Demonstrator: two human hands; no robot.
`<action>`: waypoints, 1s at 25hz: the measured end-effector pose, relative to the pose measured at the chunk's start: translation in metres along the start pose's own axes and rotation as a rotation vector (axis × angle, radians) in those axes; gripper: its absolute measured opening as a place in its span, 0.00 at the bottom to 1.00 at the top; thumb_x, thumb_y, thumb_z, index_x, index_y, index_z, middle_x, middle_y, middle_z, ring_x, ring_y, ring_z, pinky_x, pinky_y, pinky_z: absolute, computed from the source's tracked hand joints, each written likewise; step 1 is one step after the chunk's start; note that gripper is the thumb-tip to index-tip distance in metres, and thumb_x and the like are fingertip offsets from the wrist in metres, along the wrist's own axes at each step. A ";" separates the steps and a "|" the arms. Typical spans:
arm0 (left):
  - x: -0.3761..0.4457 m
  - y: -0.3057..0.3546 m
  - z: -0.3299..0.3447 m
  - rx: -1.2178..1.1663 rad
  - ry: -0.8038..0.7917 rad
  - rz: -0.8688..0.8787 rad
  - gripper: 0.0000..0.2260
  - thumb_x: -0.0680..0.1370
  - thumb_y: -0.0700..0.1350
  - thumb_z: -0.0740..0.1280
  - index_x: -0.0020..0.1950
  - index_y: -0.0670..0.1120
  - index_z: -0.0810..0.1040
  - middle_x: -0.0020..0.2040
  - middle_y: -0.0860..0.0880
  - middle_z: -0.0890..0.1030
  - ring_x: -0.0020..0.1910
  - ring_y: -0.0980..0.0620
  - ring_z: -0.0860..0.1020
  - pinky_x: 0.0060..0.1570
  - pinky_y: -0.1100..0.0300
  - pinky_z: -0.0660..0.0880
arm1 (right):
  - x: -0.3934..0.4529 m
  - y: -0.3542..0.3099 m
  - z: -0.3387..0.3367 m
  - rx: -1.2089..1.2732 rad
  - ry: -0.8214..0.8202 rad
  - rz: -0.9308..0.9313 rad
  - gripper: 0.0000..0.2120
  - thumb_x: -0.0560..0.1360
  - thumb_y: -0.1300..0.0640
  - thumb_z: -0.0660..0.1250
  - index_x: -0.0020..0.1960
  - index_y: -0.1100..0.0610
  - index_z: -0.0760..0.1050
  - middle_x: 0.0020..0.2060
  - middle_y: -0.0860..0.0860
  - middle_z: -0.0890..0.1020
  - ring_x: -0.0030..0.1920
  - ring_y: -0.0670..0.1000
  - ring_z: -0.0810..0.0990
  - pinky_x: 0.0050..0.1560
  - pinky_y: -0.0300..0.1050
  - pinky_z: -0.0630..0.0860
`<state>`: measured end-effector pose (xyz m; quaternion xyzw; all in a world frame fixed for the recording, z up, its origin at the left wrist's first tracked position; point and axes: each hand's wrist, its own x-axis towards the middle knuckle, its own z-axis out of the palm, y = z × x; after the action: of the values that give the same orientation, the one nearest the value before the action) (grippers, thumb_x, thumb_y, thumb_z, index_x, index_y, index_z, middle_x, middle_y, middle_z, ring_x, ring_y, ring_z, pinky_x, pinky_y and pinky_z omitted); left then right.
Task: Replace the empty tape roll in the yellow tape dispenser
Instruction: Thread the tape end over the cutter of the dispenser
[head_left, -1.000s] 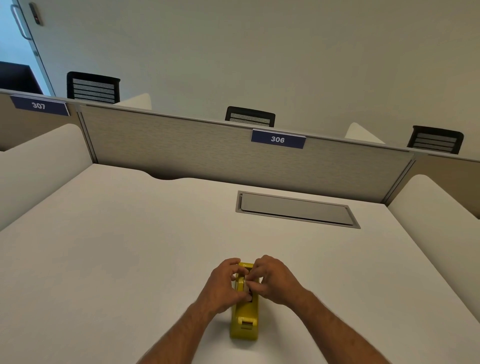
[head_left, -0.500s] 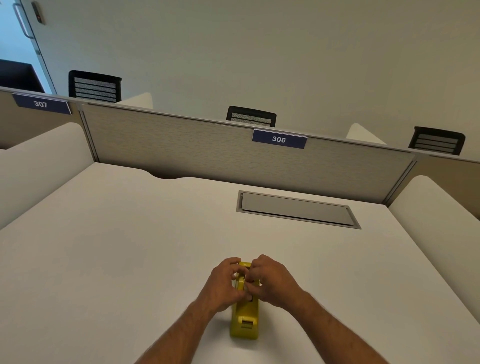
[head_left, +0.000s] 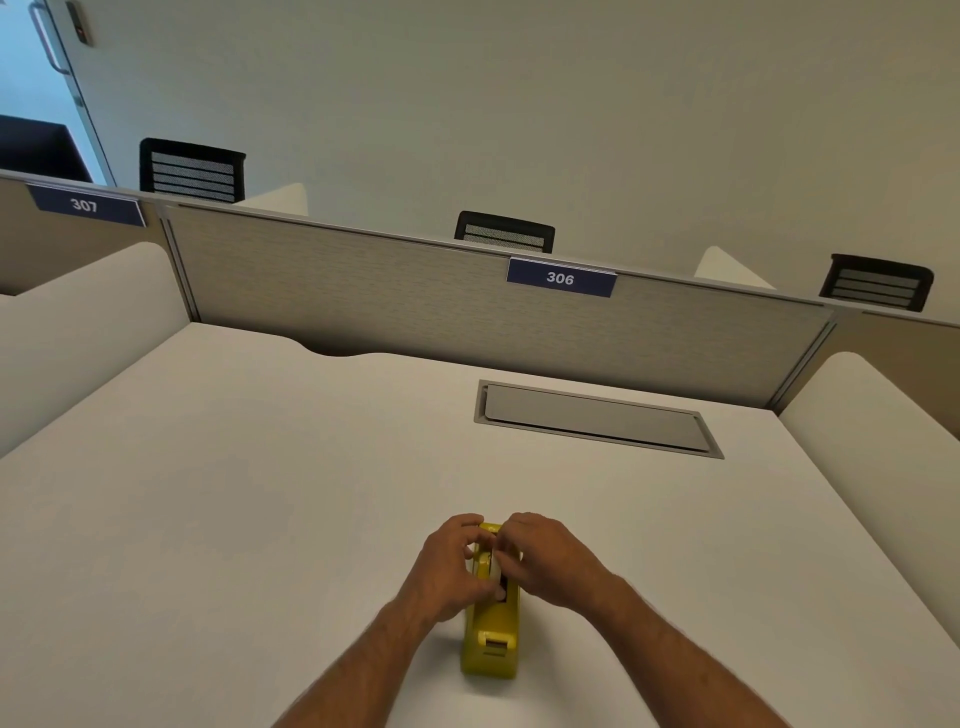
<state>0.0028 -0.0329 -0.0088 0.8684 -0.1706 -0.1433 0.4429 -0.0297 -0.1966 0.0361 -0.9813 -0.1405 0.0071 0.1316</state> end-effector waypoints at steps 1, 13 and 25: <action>0.000 0.000 0.000 -0.001 0.001 -0.003 0.28 0.61 0.49 0.82 0.59 0.55 0.78 0.71 0.54 0.68 0.54 0.54 0.74 0.44 0.69 0.72 | 0.000 0.000 0.000 -0.001 -0.006 0.005 0.10 0.79 0.51 0.61 0.49 0.57 0.76 0.45 0.53 0.81 0.44 0.51 0.78 0.46 0.46 0.76; -0.001 -0.002 0.003 -0.003 0.010 -0.020 0.30 0.61 0.51 0.82 0.60 0.55 0.76 0.72 0.55 0.68 0.55 0.55 0.74 0.49 0.64 0.75 | 0.009 -0.001 -0.007 -0.070 -0.039 0.020 0.12 0.81 0.50 0.59 0.53 0.57 0.76 0.49 0.54 0.81 0.45 0.52 0.80 0.47 0.45 0.78; 0.001 -0.001 0.002 0.005 -0.002 -0.046 0.30 0.61 0.51 0.82 0.60 0.54 0.77 0.72 0.54 0.68 0.58 0.51 0.76 0.54 0.60 0.77 | 0.015 0.001 -0.007 -0.189 -0.092 -0.015 0.11 0.82 0.52 0.61 0.59 0.58 0.73 0.54 0.56 0.79 0.47 0.54 0.81 0.47 0.43 0.77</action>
<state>0.0025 -0.0344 -0.0107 0.8731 -0.1515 -0.1536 0.4372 -0.0146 -0.1950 0.0426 -0.9868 -0.1539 0.0377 0.0321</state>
